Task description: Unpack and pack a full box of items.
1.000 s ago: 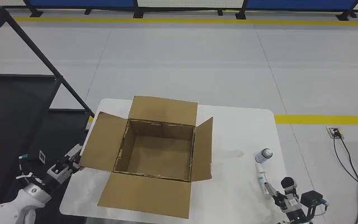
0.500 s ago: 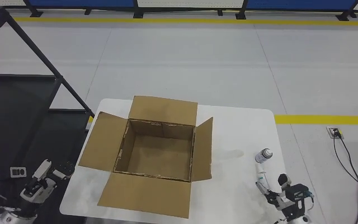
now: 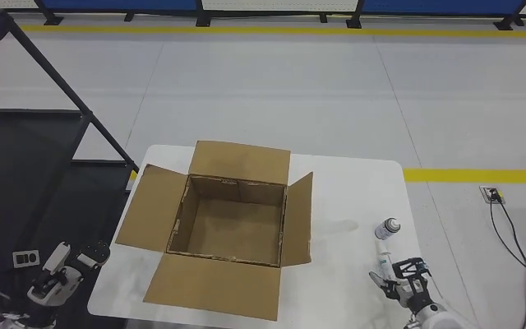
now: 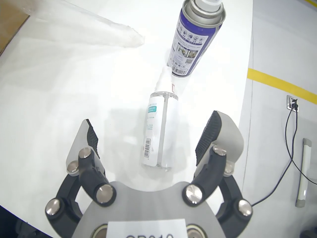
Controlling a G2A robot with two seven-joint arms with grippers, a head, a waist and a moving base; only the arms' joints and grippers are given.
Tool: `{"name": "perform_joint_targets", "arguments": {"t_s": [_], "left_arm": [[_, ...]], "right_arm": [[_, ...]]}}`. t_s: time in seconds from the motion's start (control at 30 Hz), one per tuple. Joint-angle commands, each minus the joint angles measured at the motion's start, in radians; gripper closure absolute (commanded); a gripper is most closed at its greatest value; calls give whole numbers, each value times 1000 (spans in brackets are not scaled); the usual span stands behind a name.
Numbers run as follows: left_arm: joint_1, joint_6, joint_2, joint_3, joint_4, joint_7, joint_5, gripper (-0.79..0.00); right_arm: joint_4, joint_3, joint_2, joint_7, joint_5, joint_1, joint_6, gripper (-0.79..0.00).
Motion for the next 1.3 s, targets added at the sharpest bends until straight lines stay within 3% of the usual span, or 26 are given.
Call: {"name": "perform_joint_targets", "arguments": {"t_s": [0.0, 0.07, 0.13, 0.63, 0.7, 0.8, 1.0, 1.27], "left_arm": [[0, 0, 0, 0, 0, 0, 0, -785], [0, 0, 0, 0, 0, 0, 0, -785], [0, 0, 0, 0, 0, 0, 0, -785], [0, 0, 0, 0, 0, 0, 0, -785], [0, 0, 0, 0, 0, 0, 0, -785], [0, 0, 0, 0, 0, 0, 0, -785], [0, 0, 0, 0, 0, 0, 0, -785], [0, 0, 0, 0, 0, 0, 0, -785]], "right_arm": [[8, -2, 1, 12, 3, 8, -4, -597], [19, -2, 2, 24, 7, 18, -8, -416], [28, -4, 3, 35, 10, 26, -9, -388], [77, -17, 9, 88, 24, 66, -2, -354], [76, -18, 10, 88, 24, 66, 1, -256], [65, -12, 11, 67, 29, 58, 13, 0], [-62, 27, 9, -79, 77, -33, 37, 0], [-415, 42, 0, -200, 99, -195, 99, 0]]}}
